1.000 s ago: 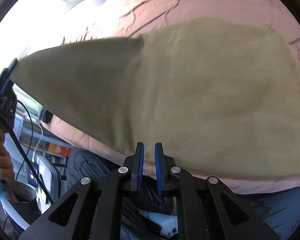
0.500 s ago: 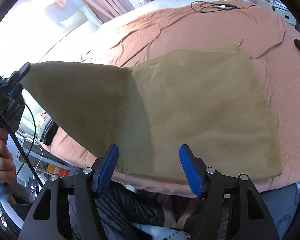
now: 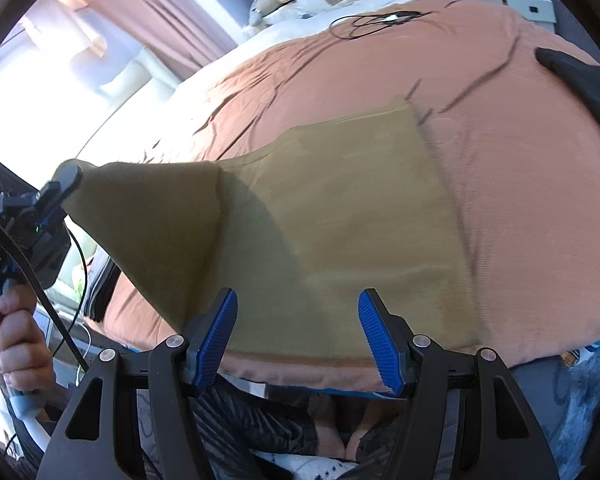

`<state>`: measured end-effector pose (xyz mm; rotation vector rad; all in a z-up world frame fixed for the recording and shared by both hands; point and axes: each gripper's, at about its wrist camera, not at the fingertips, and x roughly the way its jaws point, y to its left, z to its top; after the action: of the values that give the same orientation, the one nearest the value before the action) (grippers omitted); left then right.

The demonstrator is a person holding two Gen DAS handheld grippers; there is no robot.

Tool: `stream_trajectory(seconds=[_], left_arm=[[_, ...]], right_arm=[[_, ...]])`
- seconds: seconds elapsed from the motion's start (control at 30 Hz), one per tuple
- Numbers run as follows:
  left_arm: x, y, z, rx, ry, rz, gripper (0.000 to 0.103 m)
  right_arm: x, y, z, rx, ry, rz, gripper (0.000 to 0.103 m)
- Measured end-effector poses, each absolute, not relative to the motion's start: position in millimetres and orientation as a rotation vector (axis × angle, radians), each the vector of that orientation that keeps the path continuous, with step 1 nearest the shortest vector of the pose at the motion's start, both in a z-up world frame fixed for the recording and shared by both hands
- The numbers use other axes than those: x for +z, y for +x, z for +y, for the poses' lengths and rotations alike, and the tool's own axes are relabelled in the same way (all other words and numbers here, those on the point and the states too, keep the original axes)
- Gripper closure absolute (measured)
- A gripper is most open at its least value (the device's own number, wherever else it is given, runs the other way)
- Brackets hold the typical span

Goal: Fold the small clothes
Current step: 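Lift the held edge with the left gripper and fold it over the shirt, then open the left gripper to lay the folded edge down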

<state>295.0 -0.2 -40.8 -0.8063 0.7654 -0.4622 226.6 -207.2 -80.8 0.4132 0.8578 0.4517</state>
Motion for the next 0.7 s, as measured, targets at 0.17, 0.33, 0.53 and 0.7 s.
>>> stream_trajectory(seconds=[0.17,0.33,0.53,0.7], left_arm=[[-52.4,311.2,-33.8,-0.490,-0.778,0.825,0.100],[-67.7,326.4,-66.2,-0.525,-0.764,0.883,0.100],[-87.8,346.6,-100.3,-0.549,-0.752,0.961,0.100],[-112.1,352.7,-107.4,-0.545,-0.790,1.037,0.076]], right_arm=[[-84.5,216.6,-228.1,0.429,0.443,0.854,0.042],[-87.8,210.4,-245.8,0.410,0.465,0.861,0.042],[-88.7,206.0,-261.8,0.390,0.481,0.874,0.042],[-85.1,211.6,-263.4,0.382,0.481,0.891,0.042]])
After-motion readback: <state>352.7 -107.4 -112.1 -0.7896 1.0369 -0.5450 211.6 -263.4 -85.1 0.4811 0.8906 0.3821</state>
